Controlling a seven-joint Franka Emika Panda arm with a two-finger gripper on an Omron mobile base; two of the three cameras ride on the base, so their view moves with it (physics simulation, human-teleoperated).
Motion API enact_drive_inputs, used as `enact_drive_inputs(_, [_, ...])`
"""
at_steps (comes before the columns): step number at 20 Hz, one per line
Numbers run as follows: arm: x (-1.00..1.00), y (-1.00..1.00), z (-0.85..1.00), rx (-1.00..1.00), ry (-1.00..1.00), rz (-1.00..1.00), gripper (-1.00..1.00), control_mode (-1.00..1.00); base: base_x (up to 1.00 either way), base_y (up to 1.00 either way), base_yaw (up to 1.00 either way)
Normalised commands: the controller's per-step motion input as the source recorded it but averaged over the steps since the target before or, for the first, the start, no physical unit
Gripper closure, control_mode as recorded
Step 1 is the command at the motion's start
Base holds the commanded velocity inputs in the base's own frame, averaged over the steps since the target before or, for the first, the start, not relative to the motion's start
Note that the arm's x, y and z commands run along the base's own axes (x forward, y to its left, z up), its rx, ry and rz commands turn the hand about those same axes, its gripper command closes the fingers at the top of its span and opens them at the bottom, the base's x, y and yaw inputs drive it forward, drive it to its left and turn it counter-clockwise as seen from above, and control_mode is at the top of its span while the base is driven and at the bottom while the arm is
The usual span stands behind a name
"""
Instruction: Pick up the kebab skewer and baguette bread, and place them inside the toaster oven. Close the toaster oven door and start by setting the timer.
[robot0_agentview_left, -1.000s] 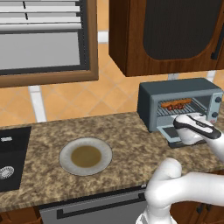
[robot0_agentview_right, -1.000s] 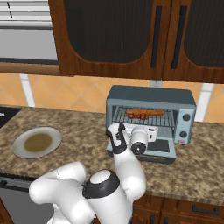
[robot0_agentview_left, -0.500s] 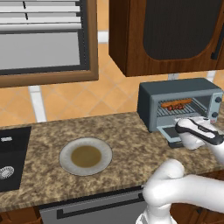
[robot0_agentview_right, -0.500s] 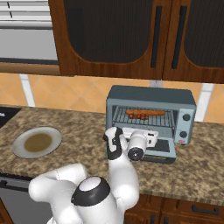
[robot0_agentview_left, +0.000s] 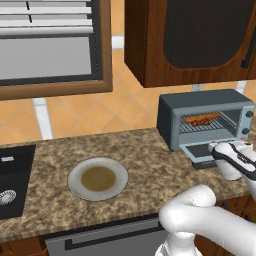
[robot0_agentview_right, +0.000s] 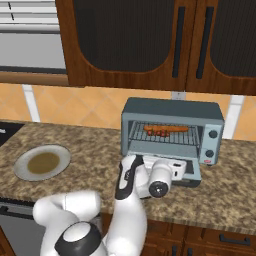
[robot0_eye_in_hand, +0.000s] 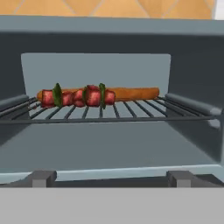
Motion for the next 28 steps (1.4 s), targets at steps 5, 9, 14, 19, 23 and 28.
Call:
enact_drive_inputs(5, [-0.42,-0.05,-0.03,0.00,0.11,0.00,-1.00,-1.00,0.00,0.00,0.00])
enact_drive_inputs(9, [-0.48,-0.04,-0.17,0.00,0.22,0.00,-1.00,-1.00,0.00,0.00,0.00])
enact_drive_inputs(14, [-0.45,-0.08,-0.13,0.00,0.26,0.00,-1.00,-1.00,0.00,0.00,0.00])
enact_drive_inputs(19, [-0.21,-0.01,-0.16,0.00,0.22,0.00,-1.00,-1.00,0.00,0.00,0.00])
enact_drive_inputs(23, [-0.09,0.00,-0.22,0.00,0.16,0.00,-1.00,-1.00,0.00,0.00,0.00])
enact_drive_inputs(28, [-0.04,0.00,-0.24,0.00,0.14,0.01,-1.00,-1.00,0.00,0.00,0.00])
